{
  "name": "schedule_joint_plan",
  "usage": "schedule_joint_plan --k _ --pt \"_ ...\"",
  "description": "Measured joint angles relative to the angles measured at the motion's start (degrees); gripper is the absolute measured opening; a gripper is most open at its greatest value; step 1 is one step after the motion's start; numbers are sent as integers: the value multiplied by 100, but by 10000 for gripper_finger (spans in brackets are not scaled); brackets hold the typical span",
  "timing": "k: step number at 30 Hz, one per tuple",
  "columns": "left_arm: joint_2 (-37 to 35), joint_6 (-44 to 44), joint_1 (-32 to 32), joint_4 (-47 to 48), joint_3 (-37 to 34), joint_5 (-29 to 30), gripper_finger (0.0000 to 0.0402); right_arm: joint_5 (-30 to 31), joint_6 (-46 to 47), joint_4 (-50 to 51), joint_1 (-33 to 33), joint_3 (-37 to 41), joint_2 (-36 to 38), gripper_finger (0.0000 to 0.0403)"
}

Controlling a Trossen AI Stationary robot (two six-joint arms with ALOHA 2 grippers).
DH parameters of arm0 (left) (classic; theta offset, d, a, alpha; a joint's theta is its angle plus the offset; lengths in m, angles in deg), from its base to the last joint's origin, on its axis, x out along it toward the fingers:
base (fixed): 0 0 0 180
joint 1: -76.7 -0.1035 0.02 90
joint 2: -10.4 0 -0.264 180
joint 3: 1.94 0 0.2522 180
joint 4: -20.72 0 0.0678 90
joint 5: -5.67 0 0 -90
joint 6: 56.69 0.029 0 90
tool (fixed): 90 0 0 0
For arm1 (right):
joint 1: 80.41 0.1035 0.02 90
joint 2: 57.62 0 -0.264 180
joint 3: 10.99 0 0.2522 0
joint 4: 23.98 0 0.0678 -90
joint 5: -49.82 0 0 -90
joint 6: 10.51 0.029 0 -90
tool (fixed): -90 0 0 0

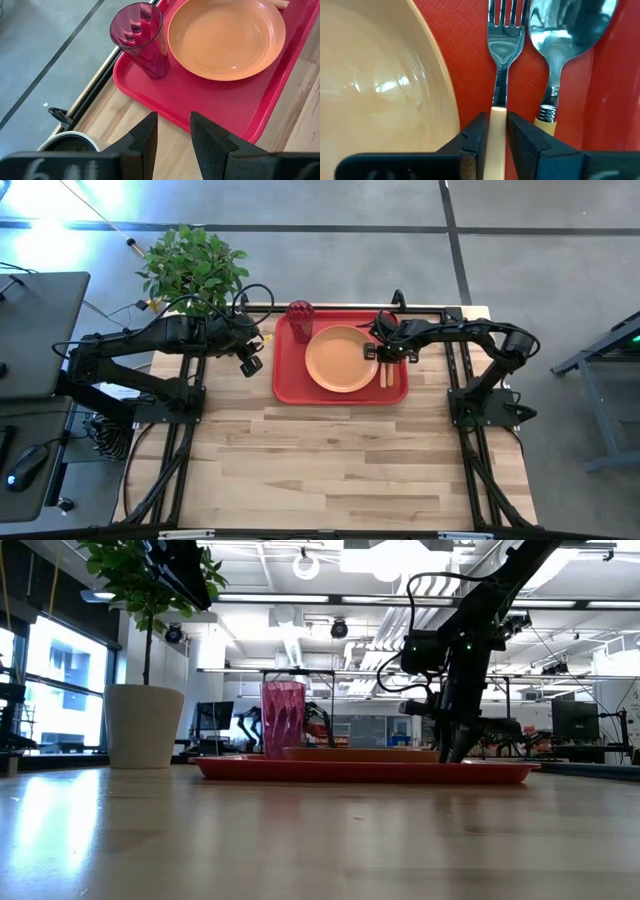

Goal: Pick and place plate/cup/fork/spoon on tray
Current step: Put the orange fork on the red tray to the middle of the orange plate and yellow spoon

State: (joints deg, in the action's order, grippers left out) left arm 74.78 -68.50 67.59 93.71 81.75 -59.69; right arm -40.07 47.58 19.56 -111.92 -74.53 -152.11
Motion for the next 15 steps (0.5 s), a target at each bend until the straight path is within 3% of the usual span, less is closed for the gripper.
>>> schedule_joint_plan --k 15 --pt "0 1 0 0 0 2 103 -148 -50 36 0 0 26 78"
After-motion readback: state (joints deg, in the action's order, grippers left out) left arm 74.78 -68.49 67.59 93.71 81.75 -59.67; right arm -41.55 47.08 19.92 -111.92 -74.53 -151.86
